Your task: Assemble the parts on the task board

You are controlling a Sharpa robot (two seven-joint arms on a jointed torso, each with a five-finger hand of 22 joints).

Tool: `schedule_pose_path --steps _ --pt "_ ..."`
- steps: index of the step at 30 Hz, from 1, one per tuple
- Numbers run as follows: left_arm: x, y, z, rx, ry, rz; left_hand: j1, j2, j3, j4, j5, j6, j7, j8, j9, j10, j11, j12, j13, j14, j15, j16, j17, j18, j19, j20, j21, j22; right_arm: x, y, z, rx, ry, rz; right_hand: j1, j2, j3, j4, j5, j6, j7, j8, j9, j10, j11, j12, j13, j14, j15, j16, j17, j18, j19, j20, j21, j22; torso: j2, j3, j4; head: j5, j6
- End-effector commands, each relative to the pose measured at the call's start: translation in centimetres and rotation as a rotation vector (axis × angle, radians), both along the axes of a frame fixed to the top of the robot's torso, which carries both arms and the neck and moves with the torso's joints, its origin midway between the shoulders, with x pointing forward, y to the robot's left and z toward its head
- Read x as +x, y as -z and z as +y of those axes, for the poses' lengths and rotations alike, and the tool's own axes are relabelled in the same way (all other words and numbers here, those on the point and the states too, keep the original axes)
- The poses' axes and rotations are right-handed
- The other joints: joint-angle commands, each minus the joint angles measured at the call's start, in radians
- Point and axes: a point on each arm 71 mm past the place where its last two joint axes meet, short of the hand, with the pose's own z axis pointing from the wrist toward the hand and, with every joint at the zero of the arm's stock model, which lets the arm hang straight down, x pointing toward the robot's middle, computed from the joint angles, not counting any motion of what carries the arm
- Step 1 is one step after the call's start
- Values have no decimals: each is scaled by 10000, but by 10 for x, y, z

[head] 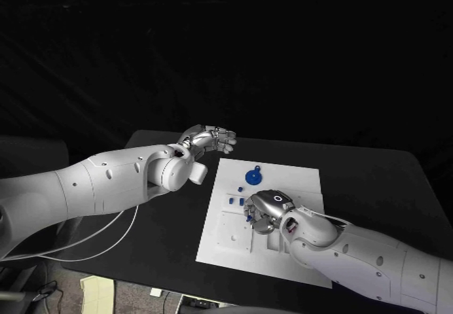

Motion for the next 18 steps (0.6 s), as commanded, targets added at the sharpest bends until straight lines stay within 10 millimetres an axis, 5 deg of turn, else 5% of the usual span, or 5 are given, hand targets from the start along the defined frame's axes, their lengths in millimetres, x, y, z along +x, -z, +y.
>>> schedule_pose_path --steps 1,18 --pt "0 -2 -2 -80 22 -44 -66 -34 -29 28 -30 -59 10 45 -7 -47 -39 19 -7 70 -20 -52 18 76 36 38 -46 9 -1 4 1 -327 -93 19 -15 -38 45 -18 53 49 -10 25 15 95 5 -52 16 -57 -3 45 8 223 12 -81 57 218 0 -4 -10 69 -46" --pt "0 -1 -4 -92 83 -7 -70 -38 -23 53 -31 -62 9 51 -9 -48 -40 24 -6 78 -17 -86 49 75 38 41 -57 11 -7 14 7 -401 -218 236 -33 -19 38 -33 90 46 -8 16 20 100 5 -71 28 -55 -3 51 7 223 8 -86 75 214 -5 -7 -4 142 -124"
